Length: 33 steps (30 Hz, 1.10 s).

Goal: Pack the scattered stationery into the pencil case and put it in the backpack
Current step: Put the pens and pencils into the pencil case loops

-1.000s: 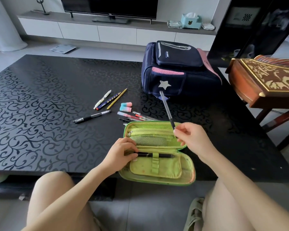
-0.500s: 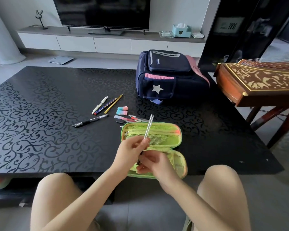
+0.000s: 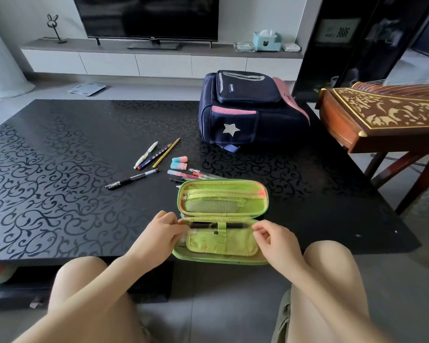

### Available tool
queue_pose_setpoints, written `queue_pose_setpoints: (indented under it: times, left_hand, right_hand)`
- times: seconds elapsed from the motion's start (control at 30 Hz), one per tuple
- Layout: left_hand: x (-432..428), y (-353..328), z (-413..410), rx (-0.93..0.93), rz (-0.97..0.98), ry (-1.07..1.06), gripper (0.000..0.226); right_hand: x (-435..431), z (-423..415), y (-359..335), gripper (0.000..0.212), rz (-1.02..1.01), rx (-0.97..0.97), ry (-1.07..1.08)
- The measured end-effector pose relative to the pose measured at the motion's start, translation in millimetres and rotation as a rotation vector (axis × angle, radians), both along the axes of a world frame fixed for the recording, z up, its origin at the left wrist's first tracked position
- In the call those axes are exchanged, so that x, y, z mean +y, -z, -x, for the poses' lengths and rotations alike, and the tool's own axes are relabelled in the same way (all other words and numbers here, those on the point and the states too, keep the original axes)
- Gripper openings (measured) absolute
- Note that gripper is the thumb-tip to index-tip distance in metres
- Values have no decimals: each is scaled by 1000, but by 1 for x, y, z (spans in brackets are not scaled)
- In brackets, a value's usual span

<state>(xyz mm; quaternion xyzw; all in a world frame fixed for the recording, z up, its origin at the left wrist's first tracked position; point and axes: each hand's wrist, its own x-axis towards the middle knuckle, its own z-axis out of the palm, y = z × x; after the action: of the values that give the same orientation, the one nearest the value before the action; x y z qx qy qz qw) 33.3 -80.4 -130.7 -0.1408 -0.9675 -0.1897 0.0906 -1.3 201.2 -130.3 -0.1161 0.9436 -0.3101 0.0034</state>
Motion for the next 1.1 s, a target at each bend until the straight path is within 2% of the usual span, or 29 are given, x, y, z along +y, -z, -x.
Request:
queue_pose_setpoints:
  times: [0.3,0.53,0.7,0.77,0.87,0.93,1.1]
  left_hand:
    - [2,1,10,22,36,-3,24]
    - [12,-3,21,-75,30,146,22]
    - [34,3,26,-116,20,153,50]
    - [51,7,25,-140,0,125,50]
    - [63,17,23,-131,-53,36,43]
    - [65,19,20,-144,-170,-23,42]
    - [69,3,18,-304,-412,-20,42]
  right_hand:
    - [-5,7,15,11,-65,133,-52]
    - [-14,16,22,6,-109,264,-15]
    - [-18,20,24,10,-70,313,8]
    - [-17,20,25,10,-62,321,7]
    - [-14,22,27,10,-62,325,-3]
    - [-13,24,28,10,-70,314,-9]
    - [-19,34,15,7,-74,253,-7]
